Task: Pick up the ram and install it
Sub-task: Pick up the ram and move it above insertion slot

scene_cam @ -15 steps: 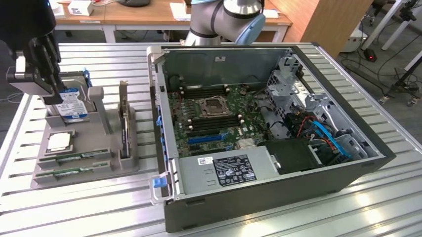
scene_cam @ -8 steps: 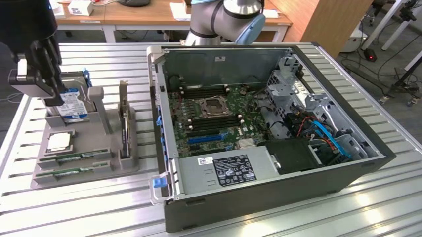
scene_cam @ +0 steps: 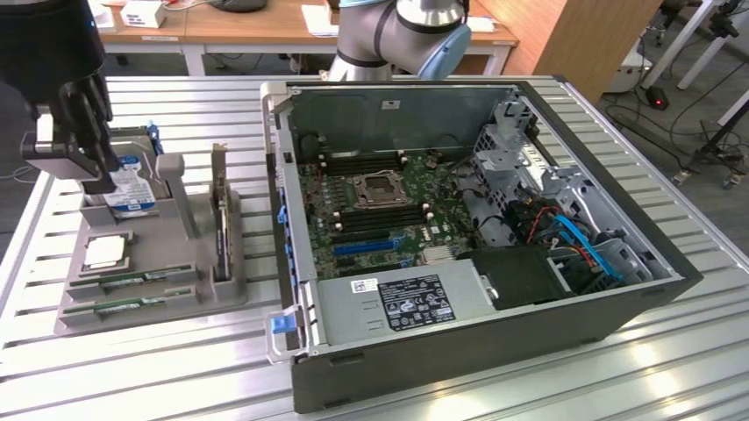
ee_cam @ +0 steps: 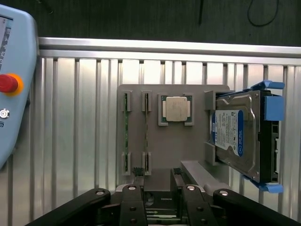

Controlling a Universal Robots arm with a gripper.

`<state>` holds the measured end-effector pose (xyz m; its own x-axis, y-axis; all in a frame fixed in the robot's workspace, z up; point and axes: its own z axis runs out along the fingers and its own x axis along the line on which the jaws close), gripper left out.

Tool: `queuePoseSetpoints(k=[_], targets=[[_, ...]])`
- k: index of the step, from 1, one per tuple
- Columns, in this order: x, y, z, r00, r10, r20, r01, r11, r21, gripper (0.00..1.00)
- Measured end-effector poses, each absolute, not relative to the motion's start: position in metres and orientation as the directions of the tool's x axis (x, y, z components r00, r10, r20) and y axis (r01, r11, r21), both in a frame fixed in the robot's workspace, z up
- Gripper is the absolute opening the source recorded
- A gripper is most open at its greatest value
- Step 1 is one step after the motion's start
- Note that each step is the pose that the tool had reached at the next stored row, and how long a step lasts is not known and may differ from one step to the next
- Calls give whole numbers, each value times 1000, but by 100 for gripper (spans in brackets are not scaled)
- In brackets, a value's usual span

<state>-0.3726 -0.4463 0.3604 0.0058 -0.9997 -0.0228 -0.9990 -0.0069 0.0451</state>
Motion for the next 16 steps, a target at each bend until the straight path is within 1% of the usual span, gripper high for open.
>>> queuePoseSetpoints(k=[16], targets=[[-373,-446,351,6,-1000,-23,-999,-7,45,35]])
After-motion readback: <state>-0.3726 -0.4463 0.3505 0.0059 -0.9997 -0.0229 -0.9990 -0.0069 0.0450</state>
